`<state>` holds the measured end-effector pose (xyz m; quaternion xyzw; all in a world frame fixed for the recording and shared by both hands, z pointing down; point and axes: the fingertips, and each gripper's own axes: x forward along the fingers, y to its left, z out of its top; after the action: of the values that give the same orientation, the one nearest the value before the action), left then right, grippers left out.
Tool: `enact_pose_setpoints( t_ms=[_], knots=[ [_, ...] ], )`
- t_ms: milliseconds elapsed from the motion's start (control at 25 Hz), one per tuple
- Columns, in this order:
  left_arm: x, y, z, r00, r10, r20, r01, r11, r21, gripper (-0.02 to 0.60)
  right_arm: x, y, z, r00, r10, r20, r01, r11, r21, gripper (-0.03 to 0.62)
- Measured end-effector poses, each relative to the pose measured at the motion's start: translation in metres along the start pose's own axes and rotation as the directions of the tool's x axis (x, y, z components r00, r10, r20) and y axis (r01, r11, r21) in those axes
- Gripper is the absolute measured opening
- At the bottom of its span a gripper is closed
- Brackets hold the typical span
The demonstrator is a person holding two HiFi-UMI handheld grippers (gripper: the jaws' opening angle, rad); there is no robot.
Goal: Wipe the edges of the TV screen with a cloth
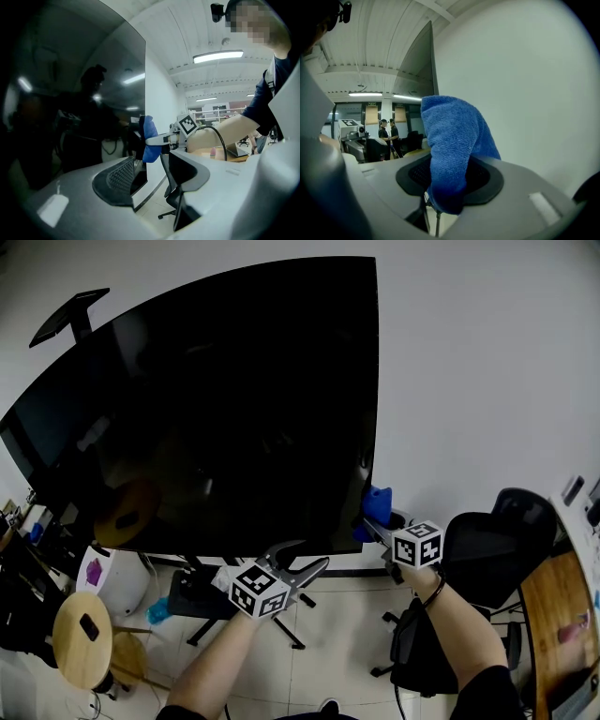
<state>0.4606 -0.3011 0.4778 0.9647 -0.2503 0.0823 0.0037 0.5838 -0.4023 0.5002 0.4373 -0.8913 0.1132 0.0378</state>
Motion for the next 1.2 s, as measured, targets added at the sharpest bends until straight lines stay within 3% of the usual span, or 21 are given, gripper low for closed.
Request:
enact_pose_setpoints(
  t_ms=[600, 960, 1040, 1200],
  knots=[
    [0.009, 0.0, -0.083, 0.997, 0.016, -0.08, -0.026, 0.992, -0.127, 0.221, 0.022, -0.022, -0.146, 0.99, -0.008, -0.142, 0.032, 0.986, 0.162, 0.167],
    [0.004, -0.002, -0.107, 0.993, 0.027, -0.115, -0.047, 0.985, -0.169, 0.221, 0.023, -0.018, -0.214, 0.974, 0.027, -0.223, 0.036, 0.96, 0.277, 0.167],
    [0.001, -0.001, -0.112, 0.992, 0.033, -0.125, -0.055, 0.983, -0.175, 0.221, 0.021, -0.018, -0.232, 0.972, 0.023, -0.235, 0.058, 0.942, 0.331, 0.167],
    [-0.016, 0.004, -0.122, 0.988, 0.054, -0.145, -0.082, 0.978, -0.191, 0.221, 0.015, -0.023, -0.267, 0.955, -0.02, -0.295, 0.169, 0.857, 0.486, 0.167]
  ],
)
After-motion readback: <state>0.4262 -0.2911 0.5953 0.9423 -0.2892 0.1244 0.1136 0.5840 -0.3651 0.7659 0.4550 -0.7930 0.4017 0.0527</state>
